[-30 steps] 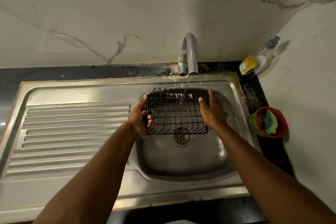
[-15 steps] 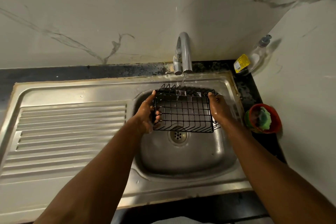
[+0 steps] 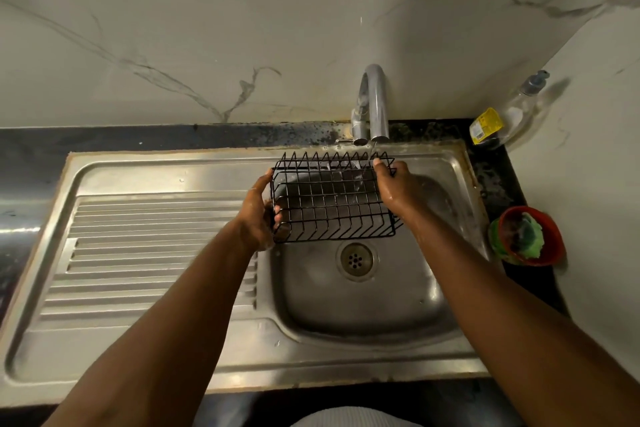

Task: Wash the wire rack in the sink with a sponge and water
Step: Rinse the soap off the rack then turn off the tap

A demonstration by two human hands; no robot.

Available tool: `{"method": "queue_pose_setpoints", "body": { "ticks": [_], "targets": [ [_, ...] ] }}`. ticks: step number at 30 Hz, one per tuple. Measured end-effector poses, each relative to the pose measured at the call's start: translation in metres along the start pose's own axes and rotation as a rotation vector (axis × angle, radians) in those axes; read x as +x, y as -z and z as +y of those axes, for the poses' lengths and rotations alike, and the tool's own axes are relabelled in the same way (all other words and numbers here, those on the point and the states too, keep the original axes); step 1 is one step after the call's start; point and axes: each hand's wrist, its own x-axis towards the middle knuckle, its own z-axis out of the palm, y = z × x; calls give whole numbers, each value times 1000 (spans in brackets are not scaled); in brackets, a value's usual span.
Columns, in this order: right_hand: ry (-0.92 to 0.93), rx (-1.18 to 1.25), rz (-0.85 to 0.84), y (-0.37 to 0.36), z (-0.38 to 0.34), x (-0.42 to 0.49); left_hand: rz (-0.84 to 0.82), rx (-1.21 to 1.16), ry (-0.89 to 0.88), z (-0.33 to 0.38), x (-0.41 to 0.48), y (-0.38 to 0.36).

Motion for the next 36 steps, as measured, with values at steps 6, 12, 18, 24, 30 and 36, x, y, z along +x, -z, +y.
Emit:
{"method": "queue_pose_setpoints", "body": {
  "ticks": [6, 12, 18, 24, 30, 36],
  "targets": [
    [51, 74, 8, -7, 0, -8, -30, 40, 10, -3, -1, 17],
    [37, 114, 92, 1, 19, -8, -49, 33, 27, -14, -3, 0],
    [-30, 76, 141, 26, 41, -12, -61, 47, 16, -23, -3, -31],
    [-62, 70, 183, 42, 60, -12, -50, 76, 17, -28, -2, -59],
    [-79, 103, 200, 46, 67, -9, -39, 106, 18, -25, 5, -70],
    [-96, 79, 220, 52, 62, -5, -44, 130, 7, -18, 15, -76]
  ]
}}
